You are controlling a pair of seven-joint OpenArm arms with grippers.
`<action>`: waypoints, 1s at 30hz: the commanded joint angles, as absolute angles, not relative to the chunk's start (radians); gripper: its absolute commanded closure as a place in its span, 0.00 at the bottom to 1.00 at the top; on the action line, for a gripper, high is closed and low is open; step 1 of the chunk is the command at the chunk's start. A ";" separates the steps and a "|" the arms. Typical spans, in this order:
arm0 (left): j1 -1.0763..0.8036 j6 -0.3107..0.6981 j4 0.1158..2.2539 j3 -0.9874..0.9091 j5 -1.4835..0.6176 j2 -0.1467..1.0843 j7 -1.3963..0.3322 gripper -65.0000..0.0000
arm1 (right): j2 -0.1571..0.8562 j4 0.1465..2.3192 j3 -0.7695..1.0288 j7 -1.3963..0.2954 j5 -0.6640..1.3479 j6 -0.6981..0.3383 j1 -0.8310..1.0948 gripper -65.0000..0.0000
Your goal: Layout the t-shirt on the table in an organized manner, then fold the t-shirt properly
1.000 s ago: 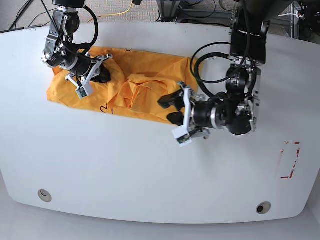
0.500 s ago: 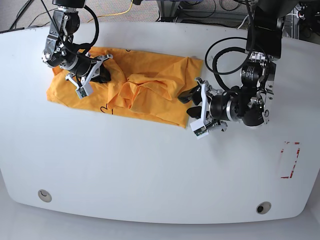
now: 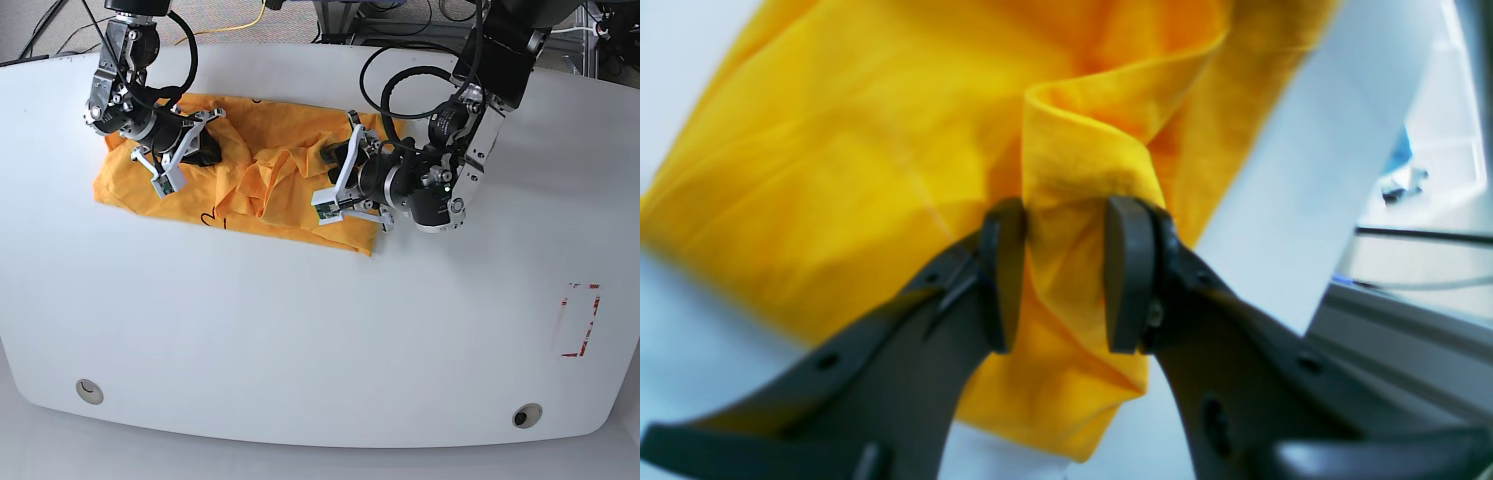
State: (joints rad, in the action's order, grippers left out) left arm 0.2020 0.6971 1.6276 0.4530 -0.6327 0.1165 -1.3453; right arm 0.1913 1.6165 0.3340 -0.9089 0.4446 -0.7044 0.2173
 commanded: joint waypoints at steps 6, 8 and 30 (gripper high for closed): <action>0.288 0.698 1.652 0.564 -0.857 0.093 -1.339 0.73 | 0.199 1.624 0.335 -0.935 0.410 -0.698 0.222 0.92; 0.305 0.698 1.658 0.570 -0.905 0.090 -1.337 0.73 | 0.199 1.624 0.335 -0.935 0.410 -0.698 0.222 0.92; 0.315 0.698 1.655 0.363 -0.656 0.142 -1.219 0.73 | 0.199 1.624 0.335 -0.935 0.415 -0.698 0.220 0.92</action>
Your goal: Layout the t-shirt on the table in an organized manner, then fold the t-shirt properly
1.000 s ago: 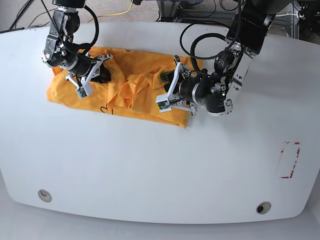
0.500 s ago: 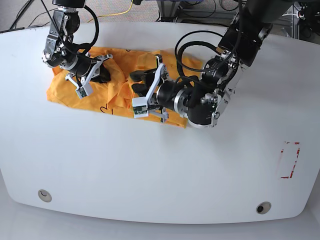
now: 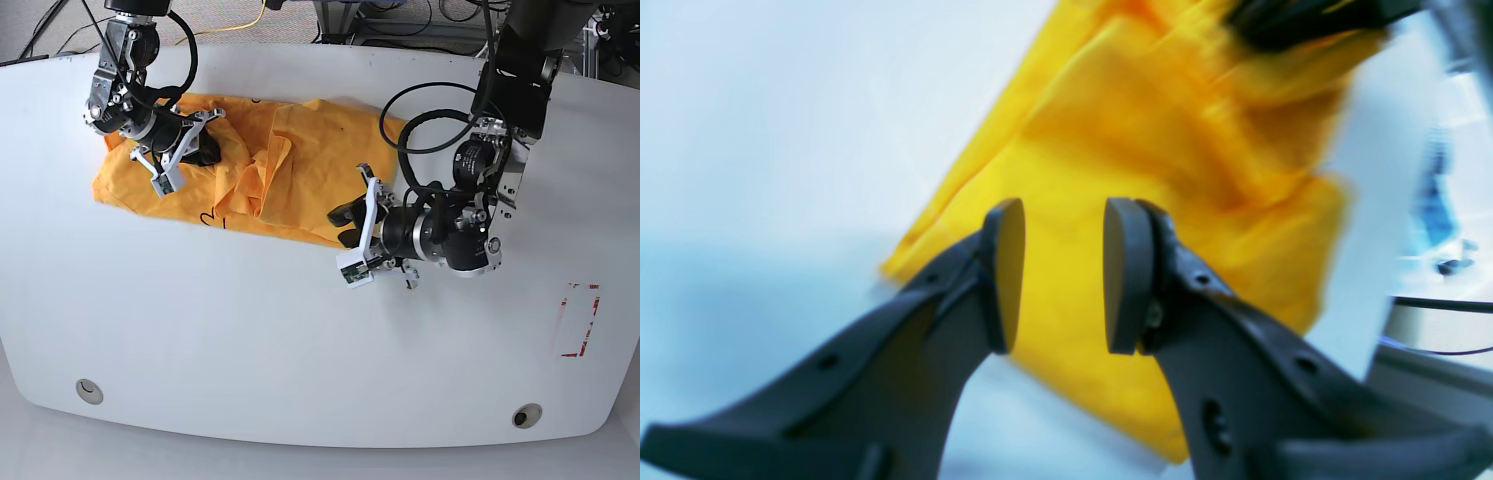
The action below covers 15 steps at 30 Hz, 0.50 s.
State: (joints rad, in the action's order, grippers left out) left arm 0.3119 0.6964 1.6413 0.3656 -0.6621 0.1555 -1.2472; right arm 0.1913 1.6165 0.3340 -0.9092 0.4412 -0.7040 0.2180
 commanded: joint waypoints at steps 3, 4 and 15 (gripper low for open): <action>0.294 0.698 1.655 0.352 -0.578 0.139 -1.213 0.73 | 0.199 1.624 0.335 -0.935 0.415 -0.698 0.220 0.92; 0.288 0.698 1.655 0.352 -0.558 0.134 -1.213 0.73 | 0.199 1.624 0.335 -0.935 0.415 -0.698 0.220 0.92; 0.254 0.698 1.655 0.360 -0.418 0.042 -1.135 0.62 | 0.199 1.624 0.335 -0.935 0.415 -0.698 0.220 0.92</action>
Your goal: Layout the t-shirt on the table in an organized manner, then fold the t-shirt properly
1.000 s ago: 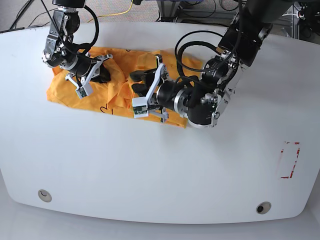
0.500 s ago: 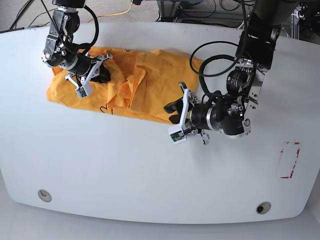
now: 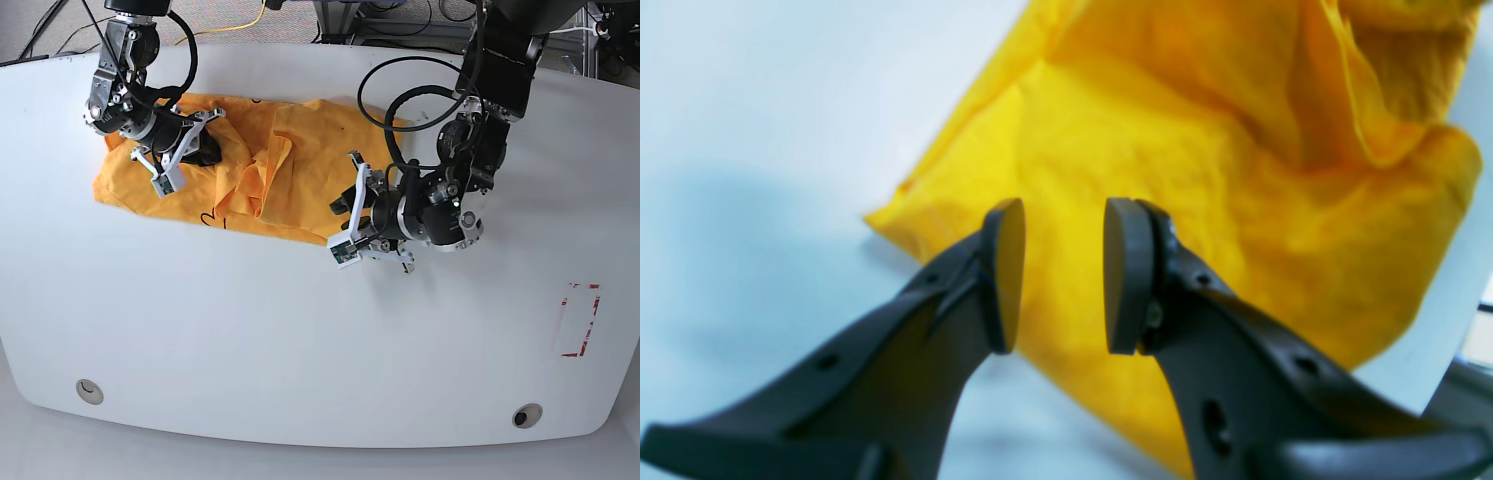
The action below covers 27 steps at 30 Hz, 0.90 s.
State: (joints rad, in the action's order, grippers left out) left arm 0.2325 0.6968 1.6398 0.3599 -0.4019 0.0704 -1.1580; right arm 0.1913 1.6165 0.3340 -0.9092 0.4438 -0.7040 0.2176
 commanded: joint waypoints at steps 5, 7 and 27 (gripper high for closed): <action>0.255 0.698 1.653 0.360 -0.420 -0.030 -1.135 0.40 | 0.199 1.624 0.335 -0.935 0.412 -0.698 0.220 0.92; 0.257 0.698 1.646 0.360 -0.420 -0.056 -1.135 0.39 | 0.199 1.624 0.335 -0.935 0.412 -0.698 0.220 0.92; 0.340 0.698 1.323 0.417 -0.420 -0.157 -1.063 0.40 | 0.197 1.623 0.335 -0.935 0.414 -0.698 0.220 0.92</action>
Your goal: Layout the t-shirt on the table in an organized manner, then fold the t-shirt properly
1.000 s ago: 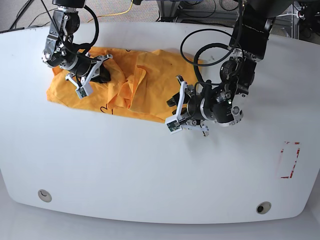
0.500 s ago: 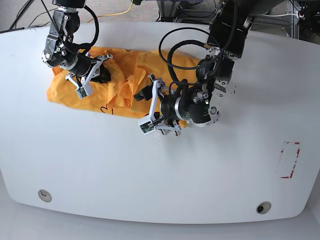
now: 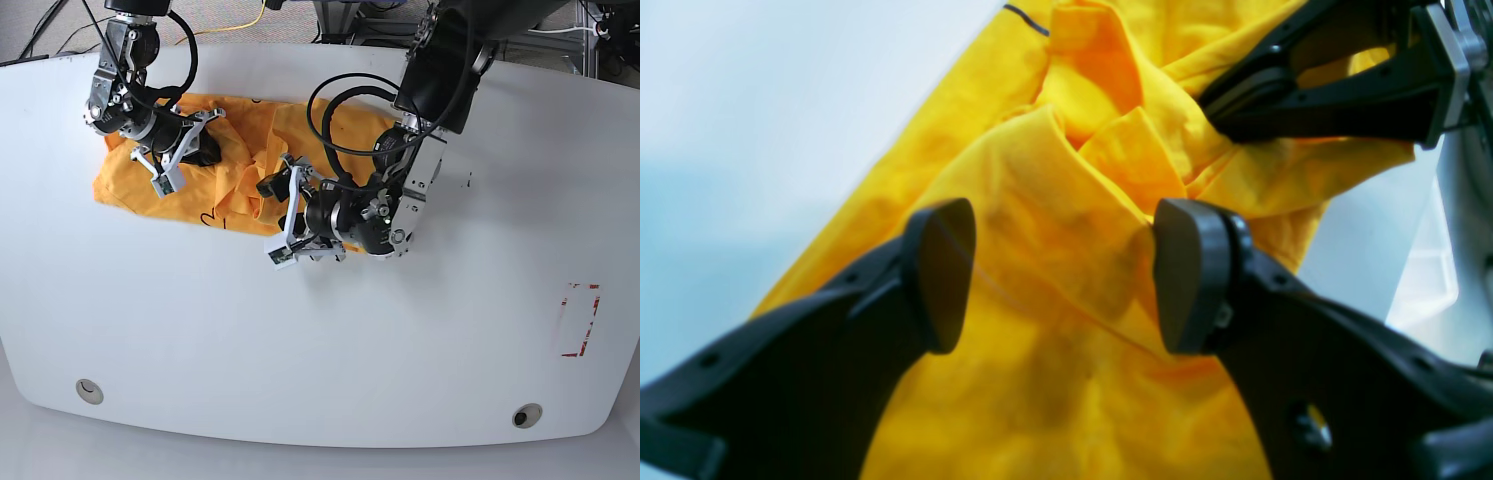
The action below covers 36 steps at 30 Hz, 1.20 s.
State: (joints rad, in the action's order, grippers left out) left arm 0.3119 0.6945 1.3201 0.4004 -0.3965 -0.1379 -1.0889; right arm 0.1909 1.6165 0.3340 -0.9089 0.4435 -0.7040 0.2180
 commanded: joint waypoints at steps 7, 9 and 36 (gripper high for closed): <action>0.360 0.654 1.290 0.440 -0.415 -0.157 -1.012 0.40 | 0.176 1.623 0.335 -0.935 0.410 -0.698 0.219 0.92; 0.361 0.628 1.271 0.455 -0.418 -0.157 -0.992 0.40 | 0.176 1.623 0.335 -0.935 0.410 -0.698 0.219 0.92; 0.417 0.518 1.194 0.535 -0.410 -0.143 -0.961 0.75 | 0.176 1.624 0.335 -0.935 0.410 -0.698 0.219 0.92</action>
